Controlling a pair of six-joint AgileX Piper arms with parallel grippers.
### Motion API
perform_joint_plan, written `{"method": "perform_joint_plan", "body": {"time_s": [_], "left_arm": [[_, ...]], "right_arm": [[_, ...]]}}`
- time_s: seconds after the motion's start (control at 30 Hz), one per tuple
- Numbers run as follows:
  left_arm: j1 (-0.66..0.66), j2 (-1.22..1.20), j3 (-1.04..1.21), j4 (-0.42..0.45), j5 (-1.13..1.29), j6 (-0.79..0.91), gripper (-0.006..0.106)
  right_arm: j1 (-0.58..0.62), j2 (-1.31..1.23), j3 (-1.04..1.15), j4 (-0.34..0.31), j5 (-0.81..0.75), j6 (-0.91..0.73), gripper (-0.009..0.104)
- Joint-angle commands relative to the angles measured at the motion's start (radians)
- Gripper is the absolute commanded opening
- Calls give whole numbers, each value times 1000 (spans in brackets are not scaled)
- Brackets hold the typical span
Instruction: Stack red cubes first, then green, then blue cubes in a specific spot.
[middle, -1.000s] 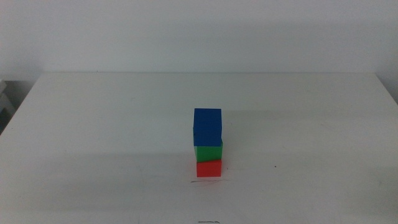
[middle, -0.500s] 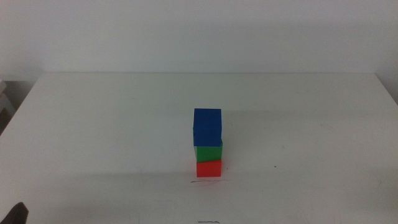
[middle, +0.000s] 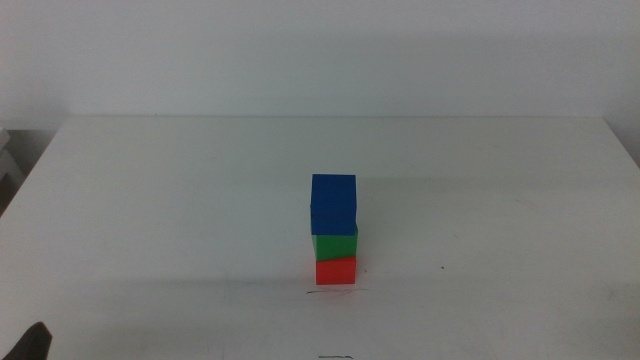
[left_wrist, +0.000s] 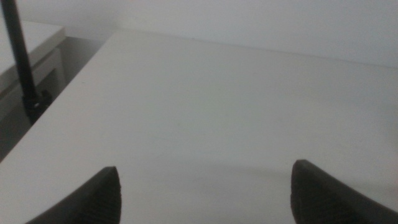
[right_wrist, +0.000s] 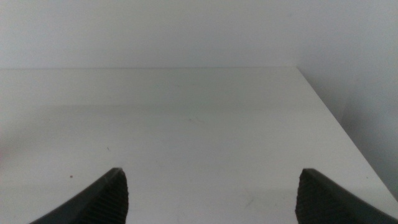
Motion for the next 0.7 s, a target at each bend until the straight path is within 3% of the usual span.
{"method": "perform_joint_plan", "body": {"time_s": [0.0, 0.67], "left_arm": [[-16, -26, -1, -9, -79, -9, 93], [-16, -25, -1, 28, -21, -9, 93]], "right_arm": [[-8, -15, -10, 9, -98, -12, 79], [-8, -15, -10, 8, -128, -12, 79]]}}
